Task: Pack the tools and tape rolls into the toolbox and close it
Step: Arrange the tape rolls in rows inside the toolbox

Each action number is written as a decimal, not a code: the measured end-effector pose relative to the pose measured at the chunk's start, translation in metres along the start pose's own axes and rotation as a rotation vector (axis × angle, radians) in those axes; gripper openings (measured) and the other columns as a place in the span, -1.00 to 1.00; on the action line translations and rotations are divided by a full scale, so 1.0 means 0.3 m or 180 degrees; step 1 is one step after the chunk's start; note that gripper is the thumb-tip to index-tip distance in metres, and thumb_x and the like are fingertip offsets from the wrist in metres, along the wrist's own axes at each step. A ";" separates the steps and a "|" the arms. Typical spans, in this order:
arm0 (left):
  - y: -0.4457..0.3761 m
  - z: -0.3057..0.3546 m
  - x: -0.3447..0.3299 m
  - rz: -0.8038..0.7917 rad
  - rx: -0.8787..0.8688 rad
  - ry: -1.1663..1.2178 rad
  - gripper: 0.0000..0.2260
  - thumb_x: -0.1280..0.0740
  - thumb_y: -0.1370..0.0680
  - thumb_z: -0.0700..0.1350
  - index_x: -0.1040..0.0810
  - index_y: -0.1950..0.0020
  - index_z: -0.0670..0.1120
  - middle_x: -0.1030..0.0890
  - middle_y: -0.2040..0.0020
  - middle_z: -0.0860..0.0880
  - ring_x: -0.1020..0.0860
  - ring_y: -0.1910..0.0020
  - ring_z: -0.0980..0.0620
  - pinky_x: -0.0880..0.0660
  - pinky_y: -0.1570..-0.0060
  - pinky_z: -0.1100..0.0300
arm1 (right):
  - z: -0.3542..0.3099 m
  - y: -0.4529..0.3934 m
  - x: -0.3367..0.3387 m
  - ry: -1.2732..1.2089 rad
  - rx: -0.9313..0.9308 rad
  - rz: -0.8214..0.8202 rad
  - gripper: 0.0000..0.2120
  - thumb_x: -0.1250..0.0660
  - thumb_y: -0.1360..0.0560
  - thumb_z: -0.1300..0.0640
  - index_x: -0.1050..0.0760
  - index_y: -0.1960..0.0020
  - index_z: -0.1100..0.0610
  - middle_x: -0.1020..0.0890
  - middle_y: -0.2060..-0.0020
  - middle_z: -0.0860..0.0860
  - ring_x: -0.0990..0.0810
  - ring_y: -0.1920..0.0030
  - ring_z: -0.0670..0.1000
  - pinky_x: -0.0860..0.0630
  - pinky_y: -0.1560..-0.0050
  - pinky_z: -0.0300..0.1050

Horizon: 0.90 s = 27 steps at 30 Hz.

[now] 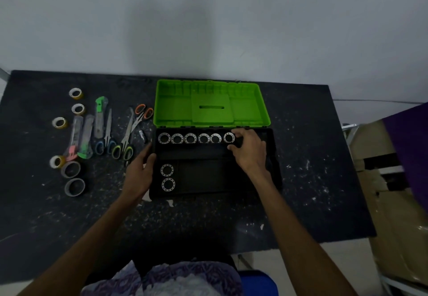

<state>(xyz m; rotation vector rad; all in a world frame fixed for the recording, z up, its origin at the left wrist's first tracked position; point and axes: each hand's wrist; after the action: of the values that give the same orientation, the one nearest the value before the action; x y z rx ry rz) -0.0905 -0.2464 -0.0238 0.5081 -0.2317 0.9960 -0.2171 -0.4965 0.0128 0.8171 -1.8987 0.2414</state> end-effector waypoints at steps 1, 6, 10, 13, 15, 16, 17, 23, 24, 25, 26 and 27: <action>-0.001 0.000 0.001 -0.0014 0.0017 0.0018 -0.60 -0.16 -0.66 -0.10 -0.30 -0.50 -0.11 -0.47 -0.36 -0.06 -0.42 -0.24 0.11 -0.38 -0.15 0.23 | -0.005 0.007 -0.001 -0.0072 -0.0014 0.0067 -0.61 -0.51 -0.42 0.07 -0.54 -0.22 -0.06 -0.59 -0.10 -0.09 -0.56 -0.17 -0.01 -0.39 -0.26 0.06; 0.014 -0.023 0.047 0.0025 -0.0038 0.0015 -0.69 -0.25 -0.62 -0.10 -0.45 -0.38 -0.04 -0.56 -0.20 0.05 -0.52 -0.12 0.10 -0.44 0.01 0.29 | -0.107 0.067 -0.046 -0.0536 0.0317 0.0190 -0.77 -0.41 -0.51 0.04 -0.57 -0.16 -0.04 -0.58 -0.05 -0.09 -0.58 -0.02 -0.04 -0.52 -0.11 -0.02; 0.037 -0.086 0.155 0.0215 -0.0160 -0.0062 -0.76 -0.27 -0.61 -0.17 -0.51 -0.26 0.00 -0.59 -0.17 0.05 -0.56 -0.11 0.09 -0.49 -0.09 0.16 | -0.276 0.123 -0.132 -0.0796 0.0818 -0.0177 -0.80 -0.37 -0.55 0.05 -0.58 -0.17 -0.04 -0.56 -0.04 -0.11 -0.55 0.08 -0.10 -0.54 0.05 -0.11; 0.067 -0.144 0.271 0.0483 -0.0148 -0.0211 -0.75 -0.27 -0.60 -0.22 -0.53 -0.26 -0.08 -0.58 -0.16 0.04 -0.54 -0.12 0.07 -0.43 -0.09 0.19 | -0.420 0.168 -0.223 -0.0883 0.1241 -0.0574 -0.82 -0.34 -0.58 0.06 -0.56 -0.18 -0.03 -0.53 -0.07 -0.09 -0.50 0.12 -0.14 -0.48 0.07 -0.18; 0.084 -0.199 0.365 0.0667 -0.0057 -0.0287 -0.75 -0.27 -0.59 -0.25 -0.54 -0.25 -0.09 -0.58 -0.14 0.05 -0.55 -0.11 0.05 -0.44 -0.11 0.17 | -0.521 0.195 -0.292 -0.0886 0.1408 -0.0965 -0.82 -0.32 -0.59 0.05 -0.55 -0.19 -0.02 -0.52 -0.09 -0.06 -0.50 0.10 -0.10 -0.47 0.05 -0.15; 0.090 -0.230 0.405 0.0739 0.0001 -0.0237 -0.75 -0.27 -0.58 -0.26 -0.55 -0.24 -0.08 -0.59 -0.14 0.04 -0.56 -0.12 0.03 -0.46 -0.12 0.15 | -0.567 0.207 -0.333 -0.0841 0.1474 -0.1122 -0.82 -0.32 -0.59 0.05 -0.56 -0.19 0.00 -0.53 -0.09 -0.04 -0.53 0.06 -0.07 -0.48 0.03 -0.12; 0.096 -0.249 0.433 0.0789 0.0074 -0.0205 -0.75 -0.28 -0.58 -0.27 -0.56 -0.23 -0.09 -0.59 -0.15 0.03 -0.56 -0.12 0.02 -0.46 -0.14 0.13 | -0.597 0.213 -0.366 -0.0775 0.1538 -0.1243 -0.81 -0.33 -0.59 0.06 -0.56 -0.19 0.01 -0.54 -0.09 -0.02 -0.54 0.02 -0.03 -0.50 0.01 -0.10; 0.134 -0.387 0.616 0.1042 0.0479 -0.0153 -0.75 -0.30 -0.55 -0.29 -0.55 -0.18 -0.04 -0.60 -0.14 0.01 -0.58 -0.11 -0.01 -0.49 -0.15 0.08 | -0.797 0.266 -0.599 -0.0473 0.1742 -0.1994 -0.78 -0.33 -0.60 0.09 -0.55 -0.22 0.07 -0.55 -0.09 0.04 -0.57 -0.01 0.04 -0.56 -0.05 0.00; 0.135 -0.406 0.637 0.1052 0.0560 -0.0143 -0.73 -0.30 -0.55 -0.29 -0.53 -0.22 -0.07 -0.59 -0.15 0.00 -0.57 -0.13 -0.03 -0.47 -0.15 0.10 | -0.824 0.274 -0.629 -0.0420 0.1783 -0.2059 -0.77 -0.33 -0.60 0.10 -0.55 -0.24 0.08 -0.55 -0.12 0.05 -0.57 -0.04 0.06 -0.55 -0.05 0.00; 0.134 -0.420 0.656 0.1018 0.0670 -0.0174 -0.71 -0.30 -0.56 -0.28 -0.51 -0.27 -0.10 -0.58 -0.19 -0.02 -0.55 -0.17 -0.05 -0.44 -0.17 0.12 | -0.851 0.282 -0.658 -0.0348 0.1827 -0.2092 -0.76 -0.33 -0.60 0.10 -0.53 -0.26 0.09 -0.54 -0.15 0.06 -0.56 -0.08 0.08 -0.55 -0.07 0.02; 0.131 -0.437 0.672 0.0922 0.0791 -0.0200 -0.68 -0.30 -0.57 -0.26 -0.47 -0.32 -0.12 -0.56 -0.24 -0.06 -0.53 -0.20 -0.06 -0.42 -0.19 0.12 | -0.877 0.290 -0.691 -0.0284 0.1866 -0.2087 -0.74 -0.33 -0.59 0.11 -0.52 -0.27 0.09 -0.53 -0.18 0.06 -0.56 -0.10 0.10 -0.55 -0.09 0.04; 0.129 -0.442 0.680 0.0776 0.0929 -0.0260 -0.65 -0.30 -0.57 -0.24 -0.43 -0.36 -0.14 -0.54 -0.28 -0.09 -0.52 -0.23 -0.07 -0.39 -0.21 0.11 | -0.901 0.295 -0.714 -0.0211 0.1898 -0.2055 -0.72 -0.33 -0.59 0.11 -0.50 -0.29 0.09 -0.51 -0.21 0.07 -0.55 -0.13 0.12 -0.55 -0.10 0.06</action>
<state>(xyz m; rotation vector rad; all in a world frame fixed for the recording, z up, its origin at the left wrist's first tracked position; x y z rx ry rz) -0.0205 -0.0108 -0.0423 0.8014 -0.2257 1.2569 -0.0210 -0.2023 -0.0293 1.8032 -1.5255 0.3825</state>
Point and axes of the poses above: each hand's wrist, its own y-axis away from the middle knuckle, its own x-axis out of the back of the hand, z = x × y
